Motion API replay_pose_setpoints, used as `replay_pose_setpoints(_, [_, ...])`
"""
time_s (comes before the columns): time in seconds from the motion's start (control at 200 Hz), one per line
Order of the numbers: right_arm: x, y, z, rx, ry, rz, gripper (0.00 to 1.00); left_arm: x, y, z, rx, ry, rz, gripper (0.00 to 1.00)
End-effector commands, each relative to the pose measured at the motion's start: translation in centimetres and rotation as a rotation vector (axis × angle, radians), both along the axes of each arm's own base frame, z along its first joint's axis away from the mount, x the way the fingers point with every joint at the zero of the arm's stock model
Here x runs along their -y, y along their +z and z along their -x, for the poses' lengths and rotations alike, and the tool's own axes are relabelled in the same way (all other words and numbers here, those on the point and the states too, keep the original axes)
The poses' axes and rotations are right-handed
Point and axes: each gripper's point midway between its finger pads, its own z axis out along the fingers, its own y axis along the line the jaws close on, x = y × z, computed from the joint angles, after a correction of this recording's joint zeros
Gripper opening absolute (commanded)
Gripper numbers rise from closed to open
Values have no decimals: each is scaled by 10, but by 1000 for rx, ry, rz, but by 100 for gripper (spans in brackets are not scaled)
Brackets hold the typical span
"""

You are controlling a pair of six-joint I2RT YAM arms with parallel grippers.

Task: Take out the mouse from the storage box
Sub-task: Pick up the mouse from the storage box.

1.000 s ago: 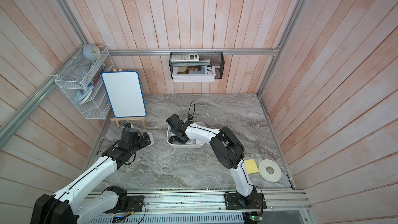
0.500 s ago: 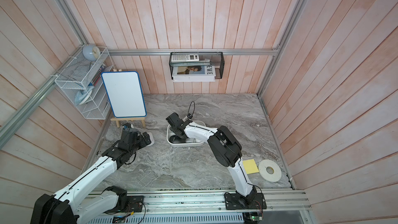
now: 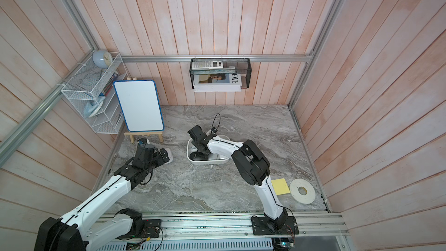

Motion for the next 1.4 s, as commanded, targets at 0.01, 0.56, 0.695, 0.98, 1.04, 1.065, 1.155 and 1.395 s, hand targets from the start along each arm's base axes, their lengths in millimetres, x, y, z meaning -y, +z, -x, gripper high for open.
replay_pose_setpoints(0.01, [13,-31,24,-84,12,51,48,-1,-1,-1,9,-2,-15,100])
replay_pose_setpoints(0.56, [16,-31,21,-63,-33,-37,30,-2,-3,-1,9,4,-21,100])
replay_pose_setpoints(0.695, [20,-5,18,-4,-25,-23,25,-2,-2,-2,10,2,-20,100])
replay_pose_setpoints(0.98, [32,47,14,130,33,37,22,-1,-2,-2,18,-3,-16,100])
replay_pose_setpoints(1.04, [36,54,14,154,43,43,22,0,-1,-2,21,-5,-14,100])
replay_pose_setpoints(1.065, [36,58,14,165,50,42,22,0,-1,-2,22,-6,-13,100])
replay_pose_setpoints(1.155, [38,70,16,201,77,39,22,1,0,-2,28,-9,-10,100])
replay_pose_setpoints(1.395, [32,92,35,233,195,-16,21,-1,2,-1,35,-6,-11,100])
